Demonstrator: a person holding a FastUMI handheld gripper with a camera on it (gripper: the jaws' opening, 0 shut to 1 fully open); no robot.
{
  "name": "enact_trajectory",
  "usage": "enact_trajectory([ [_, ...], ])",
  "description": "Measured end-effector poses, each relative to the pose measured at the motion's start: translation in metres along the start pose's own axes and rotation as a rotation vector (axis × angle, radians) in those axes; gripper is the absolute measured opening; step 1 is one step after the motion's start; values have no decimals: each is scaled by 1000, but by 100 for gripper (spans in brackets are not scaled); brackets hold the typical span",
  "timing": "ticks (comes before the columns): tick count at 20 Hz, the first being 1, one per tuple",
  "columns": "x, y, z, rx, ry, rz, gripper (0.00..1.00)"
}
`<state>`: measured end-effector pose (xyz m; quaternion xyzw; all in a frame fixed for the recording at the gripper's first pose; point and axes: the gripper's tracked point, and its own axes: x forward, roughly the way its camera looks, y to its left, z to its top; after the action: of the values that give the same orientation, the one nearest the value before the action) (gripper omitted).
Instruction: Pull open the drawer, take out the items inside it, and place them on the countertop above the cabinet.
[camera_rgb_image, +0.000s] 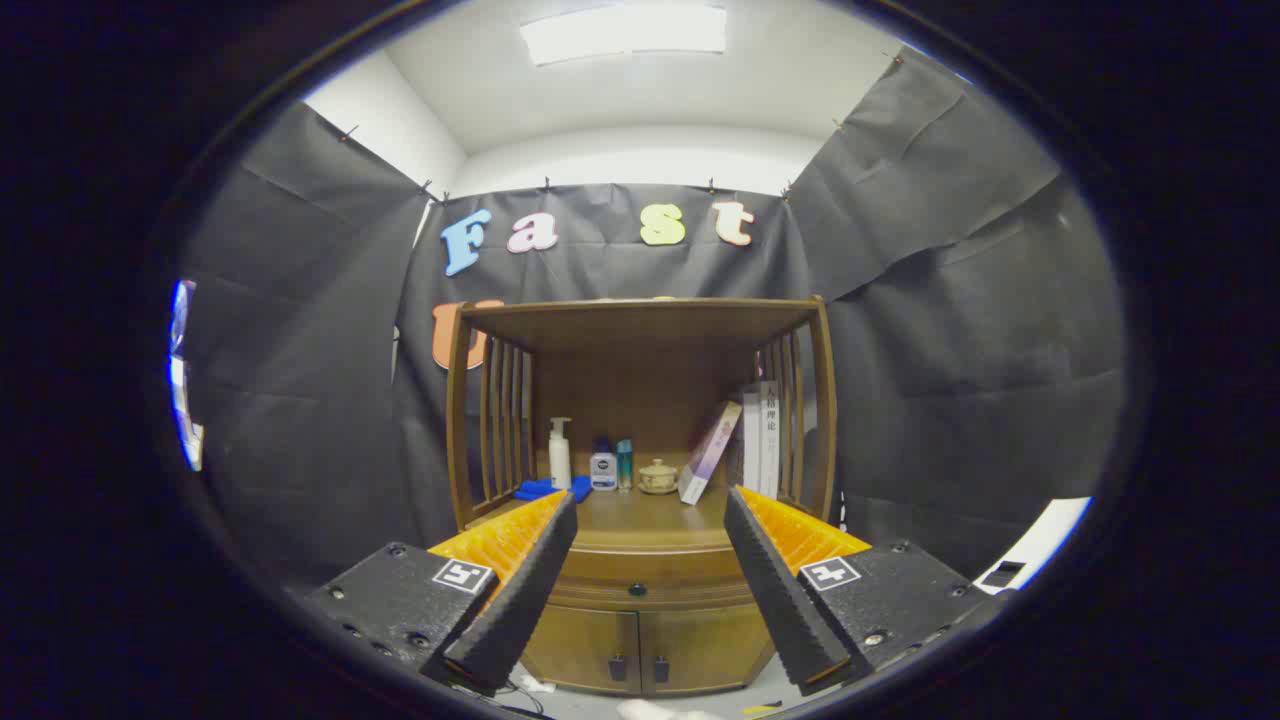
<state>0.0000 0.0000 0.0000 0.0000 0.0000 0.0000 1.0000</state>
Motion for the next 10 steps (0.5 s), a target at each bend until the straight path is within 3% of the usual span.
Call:
enact_trajectory([
  [10, 11, 15, -3, -22, 12, -8, 97],
])
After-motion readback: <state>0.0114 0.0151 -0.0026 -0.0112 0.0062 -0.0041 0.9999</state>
